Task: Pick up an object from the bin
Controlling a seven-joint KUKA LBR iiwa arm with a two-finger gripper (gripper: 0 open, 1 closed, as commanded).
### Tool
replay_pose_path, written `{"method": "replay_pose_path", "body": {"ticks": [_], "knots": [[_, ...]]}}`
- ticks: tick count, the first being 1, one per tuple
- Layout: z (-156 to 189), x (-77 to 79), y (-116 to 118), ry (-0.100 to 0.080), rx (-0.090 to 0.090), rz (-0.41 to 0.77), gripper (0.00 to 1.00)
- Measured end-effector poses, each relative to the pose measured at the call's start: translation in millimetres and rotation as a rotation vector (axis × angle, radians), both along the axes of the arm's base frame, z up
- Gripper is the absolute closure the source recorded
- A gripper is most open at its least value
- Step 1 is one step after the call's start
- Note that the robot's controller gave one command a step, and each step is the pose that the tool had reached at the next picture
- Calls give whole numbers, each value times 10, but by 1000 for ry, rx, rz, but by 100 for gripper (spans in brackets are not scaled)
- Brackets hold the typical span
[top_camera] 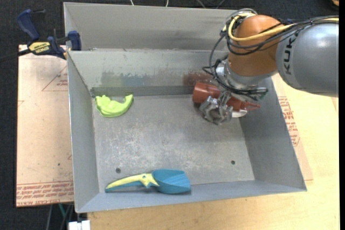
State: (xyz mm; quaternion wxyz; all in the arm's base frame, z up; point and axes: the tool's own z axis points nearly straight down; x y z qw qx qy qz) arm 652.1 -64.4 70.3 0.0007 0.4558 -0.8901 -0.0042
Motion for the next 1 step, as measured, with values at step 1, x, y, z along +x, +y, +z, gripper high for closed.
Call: {"method": "replay_pose_path", "body": {"ticks": [1], "knots": [[180, -21, 9, 6, 2, 0, 100]]}}
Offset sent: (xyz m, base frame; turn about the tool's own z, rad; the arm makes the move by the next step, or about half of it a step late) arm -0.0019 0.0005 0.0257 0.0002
